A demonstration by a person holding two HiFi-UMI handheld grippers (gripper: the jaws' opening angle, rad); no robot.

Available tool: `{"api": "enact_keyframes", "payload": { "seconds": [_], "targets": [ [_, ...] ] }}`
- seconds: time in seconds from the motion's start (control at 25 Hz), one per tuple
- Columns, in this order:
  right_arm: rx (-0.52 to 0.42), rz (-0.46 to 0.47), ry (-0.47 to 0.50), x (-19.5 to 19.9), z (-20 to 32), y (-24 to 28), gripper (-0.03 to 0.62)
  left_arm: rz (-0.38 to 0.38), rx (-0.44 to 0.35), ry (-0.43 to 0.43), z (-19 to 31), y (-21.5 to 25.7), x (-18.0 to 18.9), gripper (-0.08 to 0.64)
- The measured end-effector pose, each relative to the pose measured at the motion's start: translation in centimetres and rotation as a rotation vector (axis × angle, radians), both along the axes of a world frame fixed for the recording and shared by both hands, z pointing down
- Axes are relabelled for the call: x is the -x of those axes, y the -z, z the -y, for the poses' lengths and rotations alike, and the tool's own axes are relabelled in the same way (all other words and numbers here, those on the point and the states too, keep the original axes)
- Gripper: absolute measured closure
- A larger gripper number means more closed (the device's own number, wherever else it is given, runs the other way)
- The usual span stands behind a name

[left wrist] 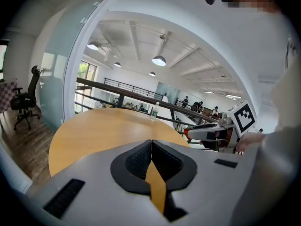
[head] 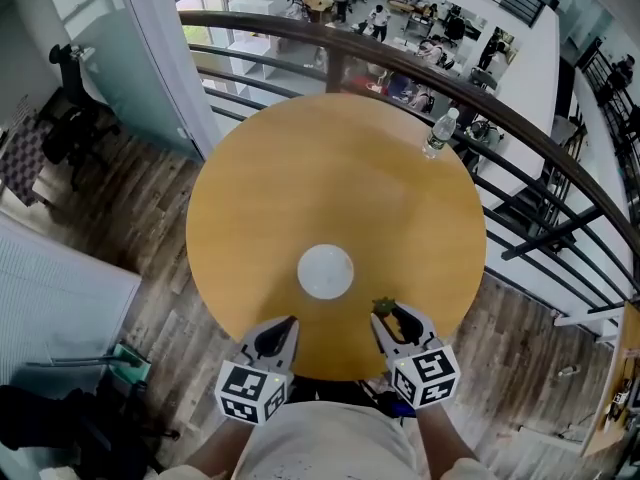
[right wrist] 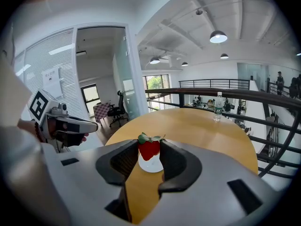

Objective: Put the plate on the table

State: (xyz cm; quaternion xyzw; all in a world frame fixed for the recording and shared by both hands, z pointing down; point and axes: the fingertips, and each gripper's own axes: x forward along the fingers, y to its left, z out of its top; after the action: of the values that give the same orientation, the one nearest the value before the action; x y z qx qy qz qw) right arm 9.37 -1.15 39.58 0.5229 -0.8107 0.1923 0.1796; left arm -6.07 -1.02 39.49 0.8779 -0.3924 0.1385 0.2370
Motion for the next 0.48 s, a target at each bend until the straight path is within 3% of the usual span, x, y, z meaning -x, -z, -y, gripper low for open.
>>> {"api": "enact_keyframes", "payload": {
  "seconds": [0.48],
  "targets": [
    [0.034,-0.042,0.068,0.8,3.8,-2.4,0.439,0.014,0.031,0.012,3.1,-2.4,-0.6,0.537]
  ]
}}
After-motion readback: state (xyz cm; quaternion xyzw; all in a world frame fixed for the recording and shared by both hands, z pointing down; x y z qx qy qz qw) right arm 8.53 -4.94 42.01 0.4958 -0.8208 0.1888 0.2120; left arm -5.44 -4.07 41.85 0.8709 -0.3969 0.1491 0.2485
